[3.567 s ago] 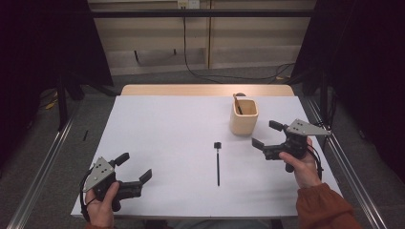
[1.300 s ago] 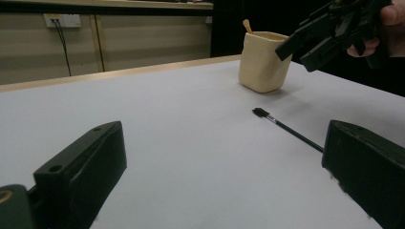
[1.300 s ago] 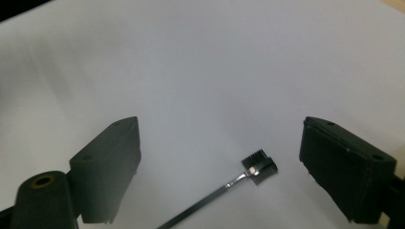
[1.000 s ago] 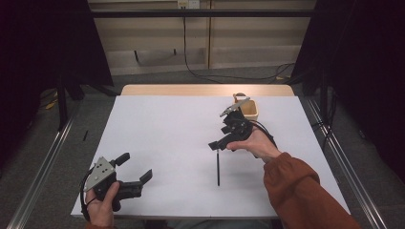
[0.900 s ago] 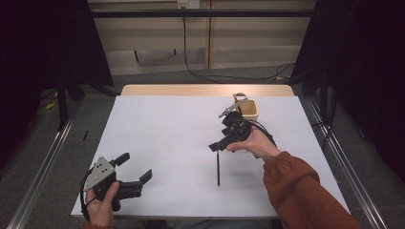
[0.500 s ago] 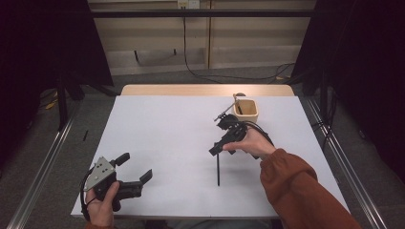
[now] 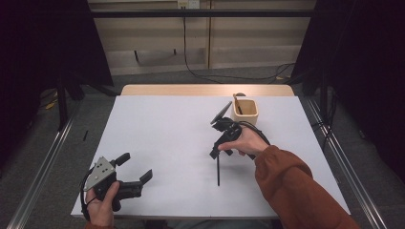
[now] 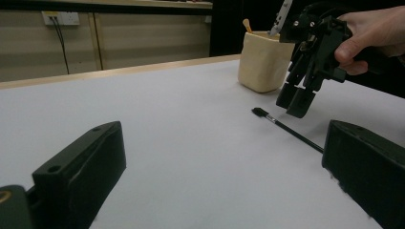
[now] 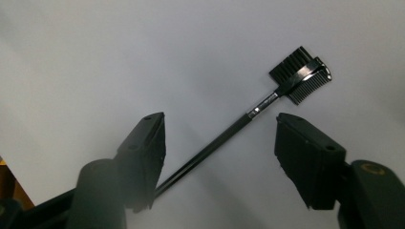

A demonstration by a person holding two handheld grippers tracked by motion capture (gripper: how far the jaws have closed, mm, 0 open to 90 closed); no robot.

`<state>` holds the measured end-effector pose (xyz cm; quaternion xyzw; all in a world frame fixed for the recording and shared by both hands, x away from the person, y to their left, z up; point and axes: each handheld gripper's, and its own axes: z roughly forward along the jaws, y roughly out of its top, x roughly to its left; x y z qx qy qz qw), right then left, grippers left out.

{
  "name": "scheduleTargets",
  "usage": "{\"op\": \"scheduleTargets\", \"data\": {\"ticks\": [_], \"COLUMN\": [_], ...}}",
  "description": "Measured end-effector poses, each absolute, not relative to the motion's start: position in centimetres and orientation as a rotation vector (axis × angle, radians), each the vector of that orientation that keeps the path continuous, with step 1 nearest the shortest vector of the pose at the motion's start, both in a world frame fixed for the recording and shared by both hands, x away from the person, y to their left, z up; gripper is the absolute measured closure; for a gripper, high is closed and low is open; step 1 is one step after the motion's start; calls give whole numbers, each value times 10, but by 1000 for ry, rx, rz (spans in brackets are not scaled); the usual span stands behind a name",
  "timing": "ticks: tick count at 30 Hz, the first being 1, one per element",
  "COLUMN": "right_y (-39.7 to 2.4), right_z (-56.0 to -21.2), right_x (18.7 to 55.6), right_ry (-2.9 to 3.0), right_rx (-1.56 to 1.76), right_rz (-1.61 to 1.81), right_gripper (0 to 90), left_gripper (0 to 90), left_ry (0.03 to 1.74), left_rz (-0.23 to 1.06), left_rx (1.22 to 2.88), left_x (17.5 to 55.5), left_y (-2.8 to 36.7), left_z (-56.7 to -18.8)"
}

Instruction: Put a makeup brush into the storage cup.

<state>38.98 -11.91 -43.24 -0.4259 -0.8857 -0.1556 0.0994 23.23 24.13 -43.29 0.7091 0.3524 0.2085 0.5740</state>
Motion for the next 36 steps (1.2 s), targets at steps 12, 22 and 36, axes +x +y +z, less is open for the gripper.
{"op": "scheduleTargets", "data": {"ticks": [12, 22, 36], "right_y": [-112, -110, -107], "right_z": [-441, -448, -451], "right_x": [393, 394, 392], "right_ry": [-2645, -2643, -2697], "right_rx": [-1280, -1330, -1366], "right_rz": [-347, -321, -292], "right_gripper": [533, 574, 711], "left_gripper": [11, 11, 11], "left_ry": [822, 819, 815], "left_rz": [487, 489, 490], "left_rx": [1662, 1662, 1665], "left_x": [232, 232, 231], "left_y": [241, 241, 241], "left_z": [-433, -433, -433]}}
